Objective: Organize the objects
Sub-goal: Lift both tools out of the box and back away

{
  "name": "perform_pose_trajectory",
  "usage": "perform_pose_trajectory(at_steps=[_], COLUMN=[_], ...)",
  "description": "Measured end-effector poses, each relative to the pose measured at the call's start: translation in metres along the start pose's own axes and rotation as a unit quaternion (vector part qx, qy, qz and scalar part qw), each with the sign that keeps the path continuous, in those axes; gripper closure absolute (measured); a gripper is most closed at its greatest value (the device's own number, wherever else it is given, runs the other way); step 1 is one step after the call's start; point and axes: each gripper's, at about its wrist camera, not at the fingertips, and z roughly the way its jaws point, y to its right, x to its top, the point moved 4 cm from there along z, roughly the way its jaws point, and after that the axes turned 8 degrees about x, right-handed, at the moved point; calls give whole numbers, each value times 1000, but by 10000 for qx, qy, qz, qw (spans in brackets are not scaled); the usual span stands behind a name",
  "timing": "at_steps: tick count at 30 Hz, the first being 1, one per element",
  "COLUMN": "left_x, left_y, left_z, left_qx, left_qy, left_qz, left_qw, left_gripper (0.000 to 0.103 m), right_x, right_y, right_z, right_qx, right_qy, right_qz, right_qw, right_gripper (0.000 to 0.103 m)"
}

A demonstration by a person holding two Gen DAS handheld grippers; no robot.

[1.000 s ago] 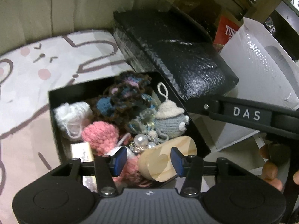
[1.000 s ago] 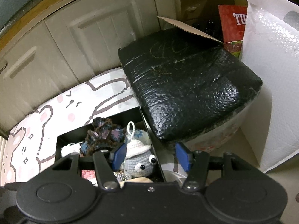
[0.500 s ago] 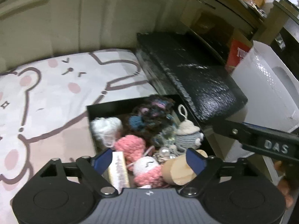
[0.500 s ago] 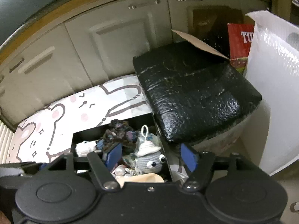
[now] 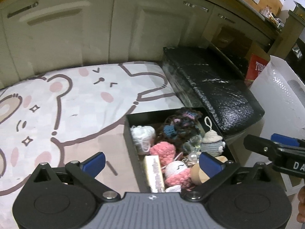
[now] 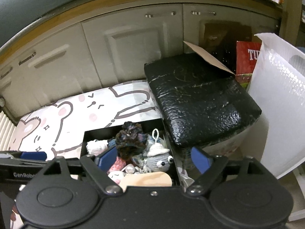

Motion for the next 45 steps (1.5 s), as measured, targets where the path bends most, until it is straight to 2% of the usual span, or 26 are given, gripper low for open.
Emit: perform_pose_trajectory(at_steps=[3, 11, 16, 22, 27, 45], left_x=[-1, 0, 1, -2, -8, -49], left_y=[-5, -19, -26, -24, -22, -30], left_z=[-6, -20, -35, -63, -84, -135], left_qx=[60, 165, 143, 132, 315, 551], left_qy=[33, 94, 178, 472, 612, 609], left_qz=[7, -11, 25, 200, 351, 379], left_qw=[10000, 9998, 9997, 9986, 9970, 9959], left_gripper=[0, 0, 0, 0, 0, 0], right_x=[-1, -7, -6, -11, -16, -42], right_y=[-6, -12, -13, -15, -16, -46], right_z=[-5, -11, -23, -42, -59, -121], right_qx=[-21, -202, -244, -257, -229, -164], right_qy=[19, -37, -31, 14, 55, 168], right_qz=[-95, -56, 106, 154, 168, -151], right_qw=[10000, 9998, 9996, 9995, 9996, 9996], right_gripper=[2, 0, 0, 0, 0, 1])
